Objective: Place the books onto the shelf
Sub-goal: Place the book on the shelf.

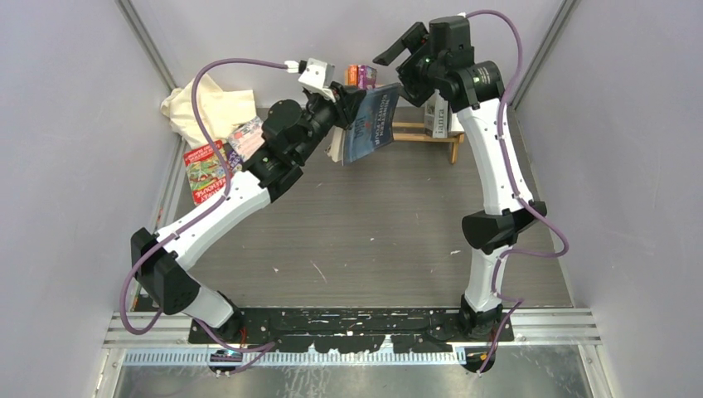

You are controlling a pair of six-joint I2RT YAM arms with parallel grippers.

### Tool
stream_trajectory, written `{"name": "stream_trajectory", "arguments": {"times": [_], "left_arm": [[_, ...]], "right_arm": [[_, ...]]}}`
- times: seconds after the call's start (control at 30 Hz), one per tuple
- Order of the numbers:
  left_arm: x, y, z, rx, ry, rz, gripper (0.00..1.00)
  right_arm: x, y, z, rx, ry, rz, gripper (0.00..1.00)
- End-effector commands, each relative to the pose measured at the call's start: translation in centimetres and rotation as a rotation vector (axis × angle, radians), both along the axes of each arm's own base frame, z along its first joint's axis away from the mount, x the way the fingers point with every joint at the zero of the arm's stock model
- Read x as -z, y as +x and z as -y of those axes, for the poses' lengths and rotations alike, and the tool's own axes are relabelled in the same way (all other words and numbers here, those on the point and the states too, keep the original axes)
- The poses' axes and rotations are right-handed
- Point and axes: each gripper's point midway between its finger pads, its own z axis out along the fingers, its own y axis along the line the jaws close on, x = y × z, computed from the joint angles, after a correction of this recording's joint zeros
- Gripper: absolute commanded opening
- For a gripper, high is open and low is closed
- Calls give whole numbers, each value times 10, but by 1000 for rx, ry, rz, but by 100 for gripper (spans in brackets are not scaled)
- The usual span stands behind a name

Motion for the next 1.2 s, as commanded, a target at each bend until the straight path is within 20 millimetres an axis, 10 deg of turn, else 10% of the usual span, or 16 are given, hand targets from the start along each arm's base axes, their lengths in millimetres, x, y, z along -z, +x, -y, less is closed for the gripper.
{"name": "stream_trajectory", "arguments": {"times": [0.0, 0.53, 0.67, 0.9, 1.17], "left_arm": [[-92, -36, -22, 18, -142, 248, 0], [-95, -43, -28, 4, -76, 318, 0], [-96, -46, -32, -3, -74, 332, 0], [-92, -48, -35, -11, -82, 331, 0], [-73, -48, -43, -46, -56, 278, 4]], "right_arm": [[1, -23, -20, -67, 33, -32, 94], [27, -30, -27, -123, 25, -123, 87], [44, -29, -29, -134, 42, -169, 70], [58, -23, -27, -129, 78, -199, 5], [45, -16, -26, -134, 155, -147, 1]]}}
